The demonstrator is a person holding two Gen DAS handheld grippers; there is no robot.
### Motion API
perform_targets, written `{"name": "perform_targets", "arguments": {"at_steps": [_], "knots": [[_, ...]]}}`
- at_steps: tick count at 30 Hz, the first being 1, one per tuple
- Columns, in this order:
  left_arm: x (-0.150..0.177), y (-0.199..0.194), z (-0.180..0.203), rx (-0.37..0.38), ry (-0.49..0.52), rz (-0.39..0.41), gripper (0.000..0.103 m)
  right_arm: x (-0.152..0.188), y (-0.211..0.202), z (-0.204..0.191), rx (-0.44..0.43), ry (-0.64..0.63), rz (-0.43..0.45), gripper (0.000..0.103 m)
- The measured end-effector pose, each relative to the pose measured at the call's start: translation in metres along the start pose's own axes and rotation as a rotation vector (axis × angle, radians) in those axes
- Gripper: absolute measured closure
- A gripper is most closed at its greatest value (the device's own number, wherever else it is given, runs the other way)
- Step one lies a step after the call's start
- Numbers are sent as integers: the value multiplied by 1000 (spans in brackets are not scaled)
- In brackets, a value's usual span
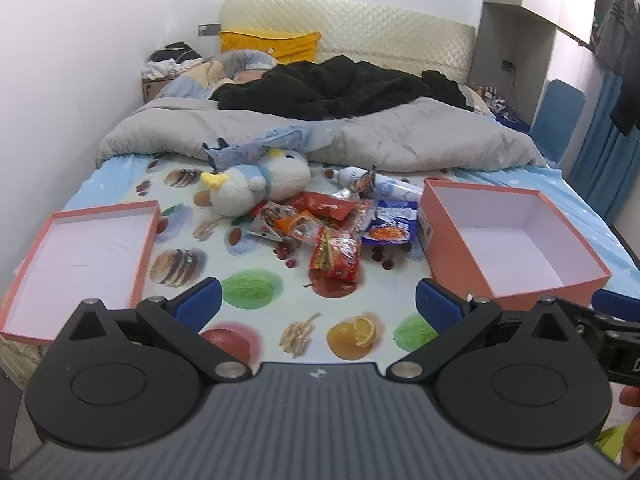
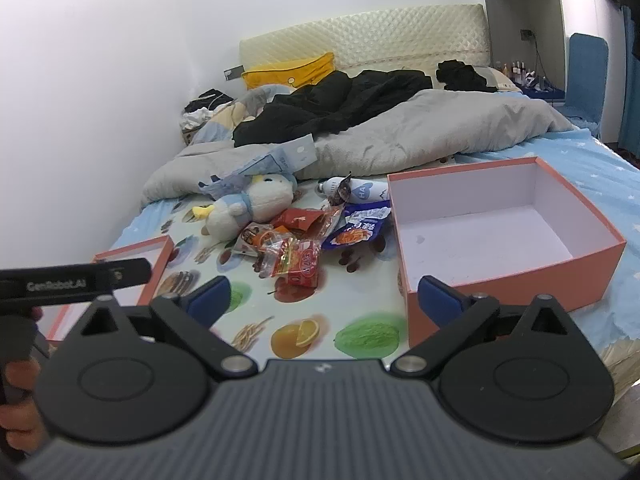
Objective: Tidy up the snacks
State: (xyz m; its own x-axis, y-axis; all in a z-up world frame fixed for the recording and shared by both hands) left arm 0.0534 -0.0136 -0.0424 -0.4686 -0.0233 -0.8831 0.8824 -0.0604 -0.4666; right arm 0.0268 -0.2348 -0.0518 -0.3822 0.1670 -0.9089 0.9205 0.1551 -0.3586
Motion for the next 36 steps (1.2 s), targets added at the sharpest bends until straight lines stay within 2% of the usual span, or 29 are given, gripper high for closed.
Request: {"name": "perform_targets", "arguments": {"at_steps": [9,23,28,36], "knots": [[8,11,7,15,59,-14,0,10,10,4,8,12,-20,2],[11,50,-14,41,32,-42,0,20,46,-18,1,-43,-56,3],[17,76,-32,21,12,-70,0,24,63,-23,1,-49,-47,3],[28,131,-58,25,-16,-106,0,41,106,-33,-28,-65,-119,4]]}}
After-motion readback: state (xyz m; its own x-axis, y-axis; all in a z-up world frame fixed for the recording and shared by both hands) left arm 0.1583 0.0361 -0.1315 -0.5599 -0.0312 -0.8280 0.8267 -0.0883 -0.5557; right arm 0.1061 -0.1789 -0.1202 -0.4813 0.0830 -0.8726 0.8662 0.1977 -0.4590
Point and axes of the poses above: each gripper's, at about its wrist camera, not at the fingertips, and y roughly the way its jaws point, z to its right, x to its underside, the point moved 5 cm from there along y, roughly the way its jaws point, and after that the axes turned 10 degrees about z, right-handed, at the moved point
